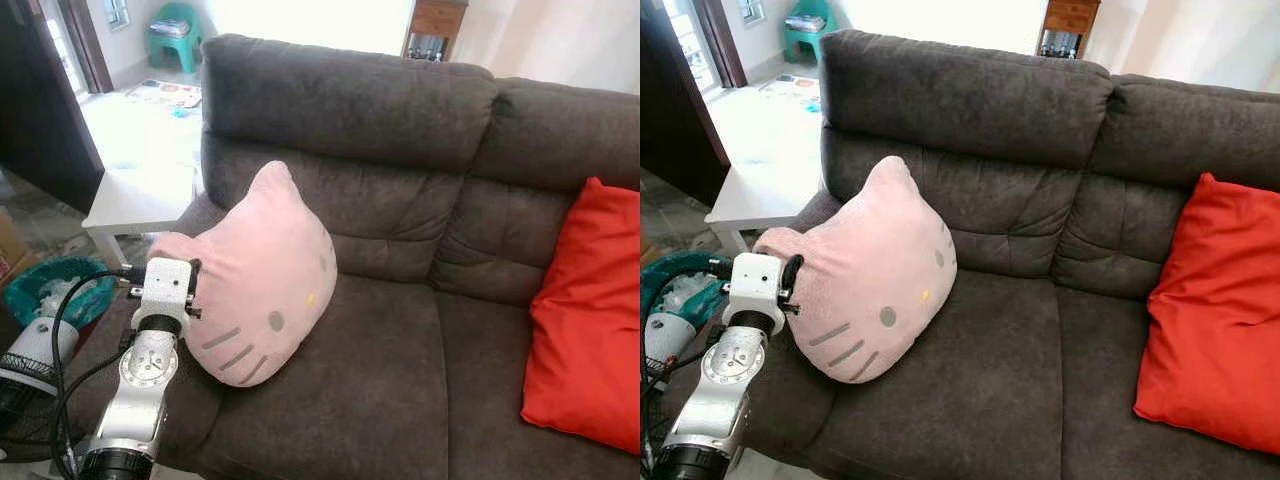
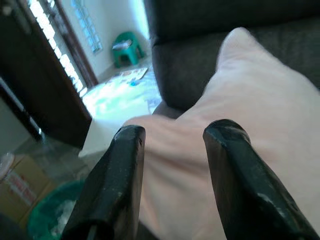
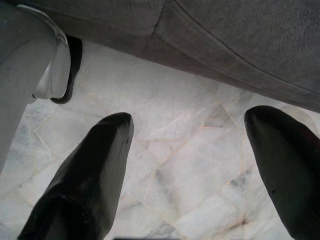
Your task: Move the pillow to the sofa from floor
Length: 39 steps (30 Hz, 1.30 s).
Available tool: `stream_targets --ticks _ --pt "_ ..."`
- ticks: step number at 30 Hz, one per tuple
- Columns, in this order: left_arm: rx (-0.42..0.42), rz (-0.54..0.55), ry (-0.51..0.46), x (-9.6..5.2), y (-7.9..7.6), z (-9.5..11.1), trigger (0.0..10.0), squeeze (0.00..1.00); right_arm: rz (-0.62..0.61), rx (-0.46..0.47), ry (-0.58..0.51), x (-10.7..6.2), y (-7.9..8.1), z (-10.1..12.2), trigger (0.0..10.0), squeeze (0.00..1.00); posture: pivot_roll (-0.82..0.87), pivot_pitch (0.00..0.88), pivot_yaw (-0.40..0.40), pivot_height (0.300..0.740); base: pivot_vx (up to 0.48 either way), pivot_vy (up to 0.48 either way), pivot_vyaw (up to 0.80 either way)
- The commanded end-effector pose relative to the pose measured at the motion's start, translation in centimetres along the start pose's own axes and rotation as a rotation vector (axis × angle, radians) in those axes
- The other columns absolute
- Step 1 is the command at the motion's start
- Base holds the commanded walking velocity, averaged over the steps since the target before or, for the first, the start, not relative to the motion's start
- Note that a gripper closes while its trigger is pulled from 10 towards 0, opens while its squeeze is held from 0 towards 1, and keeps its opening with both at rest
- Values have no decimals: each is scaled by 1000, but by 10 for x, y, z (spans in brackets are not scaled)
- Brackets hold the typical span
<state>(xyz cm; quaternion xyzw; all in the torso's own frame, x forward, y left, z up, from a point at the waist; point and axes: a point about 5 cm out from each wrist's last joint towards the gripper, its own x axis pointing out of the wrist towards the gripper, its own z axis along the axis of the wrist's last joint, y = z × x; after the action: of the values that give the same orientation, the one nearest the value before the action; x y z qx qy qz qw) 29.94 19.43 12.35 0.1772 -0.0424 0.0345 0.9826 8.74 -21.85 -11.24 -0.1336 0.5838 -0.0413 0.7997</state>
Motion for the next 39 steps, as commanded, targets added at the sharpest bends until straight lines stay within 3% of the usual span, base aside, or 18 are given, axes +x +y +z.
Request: stream_targets --ticks 1,5,7,11,12,13,21,28,34,39 --pt "18 -44 -51 -1 -9 9 10000 592 -8 -6 -3 0 -4 -1 10000 0 91 26 -96 740 0 0 0" --pt "23 -81 -82 -16 -22 8 10000 518 -6 0 -8 0 -4 1 10000 0 91 28 -91 740 0 0 0" --pt "52 -64 -91 -26 -24 6 10000 341 -8 23 -13 0 -5 1 10000 0 97 30 -91 740 0 0 0" --pt "48 -27 -73 -32 -23 3 10000 282 -10 44 -13 0 -7 2 10000 0 101 33 -93 740 0 0 0" --pt "49 -21 -72 -34 -22 2 10000 227 -10 50 -12 0 -7 2 10000 0 106 33 -92 740 0 0 0" --pt "55 -12 -73 -35 -21 1 10000 0 -12 56 -10 1 -8 2 10000 0 106 33 -90 740 0 0 0" --pt "63 -4 -47 -34 -16 -9 10000 0 -13 77 -14 1 -7 3 10000 0 103 32 -75 740 0 0 0" --pt "-37 10 2 -29 -16 -15 10000 0 -10 89 -19 0 -5 3 10000 0 94 30 -67 740 0 0 0" --pt "-80 18 14 -27 -18 -15 10000 0 -5 208 -13 0 -3 -1 10000 0 122 22 -63 740 0 0 0" --pt "-76 14 2 -25 -12 -14 10000 0 0 213 -13 0 0 -1 10000 0 112 8 -35 740 0 0 0"
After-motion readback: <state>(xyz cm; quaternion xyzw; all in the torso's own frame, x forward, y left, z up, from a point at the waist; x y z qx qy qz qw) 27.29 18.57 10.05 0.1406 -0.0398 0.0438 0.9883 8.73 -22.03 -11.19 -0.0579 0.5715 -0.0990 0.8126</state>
